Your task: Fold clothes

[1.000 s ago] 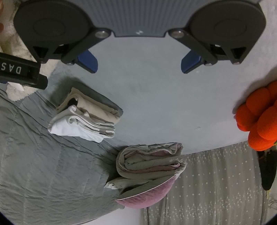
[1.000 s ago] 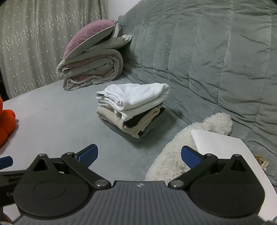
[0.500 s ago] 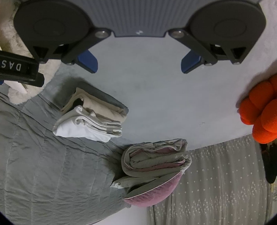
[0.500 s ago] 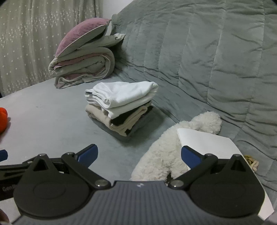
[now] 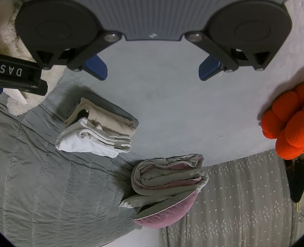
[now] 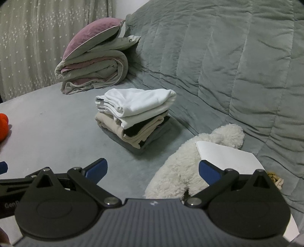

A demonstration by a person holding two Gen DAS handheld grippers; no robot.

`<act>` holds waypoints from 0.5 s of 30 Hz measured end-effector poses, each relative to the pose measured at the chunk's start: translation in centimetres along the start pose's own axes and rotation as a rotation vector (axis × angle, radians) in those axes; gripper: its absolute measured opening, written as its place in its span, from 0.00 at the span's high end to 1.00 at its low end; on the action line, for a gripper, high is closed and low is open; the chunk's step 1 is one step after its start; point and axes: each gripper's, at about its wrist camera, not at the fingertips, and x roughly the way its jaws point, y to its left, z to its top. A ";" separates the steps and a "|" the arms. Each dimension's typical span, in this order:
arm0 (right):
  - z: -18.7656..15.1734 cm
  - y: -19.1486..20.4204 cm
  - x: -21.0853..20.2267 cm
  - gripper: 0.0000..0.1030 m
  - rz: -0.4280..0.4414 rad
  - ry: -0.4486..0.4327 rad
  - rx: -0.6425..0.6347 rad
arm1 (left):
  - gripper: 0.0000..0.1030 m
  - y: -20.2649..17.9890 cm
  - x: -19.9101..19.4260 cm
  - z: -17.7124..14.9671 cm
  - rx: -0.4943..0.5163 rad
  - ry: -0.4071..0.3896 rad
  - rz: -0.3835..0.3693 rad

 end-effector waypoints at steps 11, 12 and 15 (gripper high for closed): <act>0.0 0.3 0.3 0.00 -0.009 0.009 -0.023 | 0.01 0.2 0.0 -0.1 -0.006 0.003 0.000; 0.0 0.3 0.2 0.00 -0.010 0.009 -0.023 | 0.01 0.1 0.0 -0.1 -0.005 0.003 0.001; -0.1 0.4 0.3 0.00 -0.017 0.009 -0.027 | 0.01 0.1 0.0 -0.1 -0.002 0.004 -0.002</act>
